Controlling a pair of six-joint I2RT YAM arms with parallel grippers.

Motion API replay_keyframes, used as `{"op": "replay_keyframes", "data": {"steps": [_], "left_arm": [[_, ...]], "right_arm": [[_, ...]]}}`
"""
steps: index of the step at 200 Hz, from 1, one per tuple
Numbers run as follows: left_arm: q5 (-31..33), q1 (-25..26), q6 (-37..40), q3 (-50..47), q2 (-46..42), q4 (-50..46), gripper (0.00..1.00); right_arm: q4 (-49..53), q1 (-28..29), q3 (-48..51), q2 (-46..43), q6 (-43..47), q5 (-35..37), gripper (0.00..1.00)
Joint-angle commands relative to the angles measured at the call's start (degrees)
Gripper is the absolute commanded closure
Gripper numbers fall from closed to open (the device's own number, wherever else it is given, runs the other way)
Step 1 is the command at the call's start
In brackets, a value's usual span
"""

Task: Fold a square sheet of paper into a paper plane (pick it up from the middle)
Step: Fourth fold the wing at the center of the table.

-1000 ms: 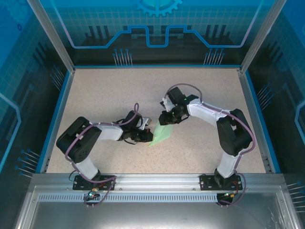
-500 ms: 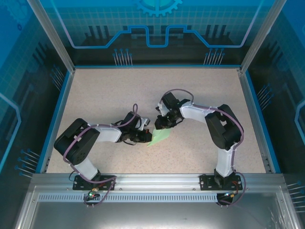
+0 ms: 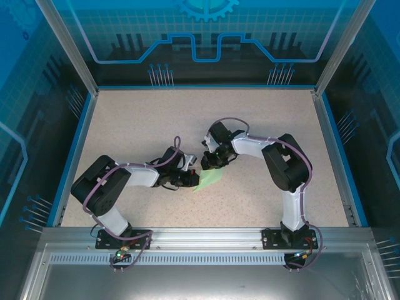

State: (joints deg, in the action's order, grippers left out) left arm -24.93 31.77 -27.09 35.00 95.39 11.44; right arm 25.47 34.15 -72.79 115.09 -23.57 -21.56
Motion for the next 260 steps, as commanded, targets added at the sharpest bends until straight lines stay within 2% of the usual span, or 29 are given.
{"op": "replay_keyframes", "data": {"steps": [1,50,138,151,170,191,207,244,260], "left_arm": [[5.77,-0.48,0.28,-2.75,2.74,-5.64,1.0],[5.42,-0.48,0.9,-1.84,1.78,-7.32,1.0],[3.39,-0.46,2.38,2.03,-6.37,-13.23,1.0],[3.21,-0.47,2.37,2.76,-7.74,-15.13,0.97],[4.52,-0.46,2.89,3.83,-10.14,-18.56,0.85],[7.25,-0.42,3.23,4.89,-12.91,-22.72,0.82],[7.87,-0.48,3.19,5.3,-14.72,-24.27,0.74],[5.34,1.13,0.81,4.96,-15.75,-21.96,0.74],[4.26,1.57,-0.01,4.8,-14.05,-19.45,0.77]], "right_arm": [[0.0,0.74,-1.64,2.19,0.35,-0.45,0.81],[3.4,0.92,-3.01,4.77,1.51,2.35,0.82],[7.05,1.33,-3.37,7.42,2.25,6.42,0.83],[7.05,1.53,-3.49,7.6,2.13,6.53,0.83],[6.96,1.71,-3.66,7.7,1.98,6.69,0.83],[6.96,1.66,-3.85,7.78,1.95,6.64,0.83],[6.86,1.75,-3.87,7.83,1.87,6.62,0.83],[6.7,1.79,-3.98,7.78,1.87,6.17,0.83],[6.69,1.8,-3.93,7.78,1.86,5.92,0.83]]}}
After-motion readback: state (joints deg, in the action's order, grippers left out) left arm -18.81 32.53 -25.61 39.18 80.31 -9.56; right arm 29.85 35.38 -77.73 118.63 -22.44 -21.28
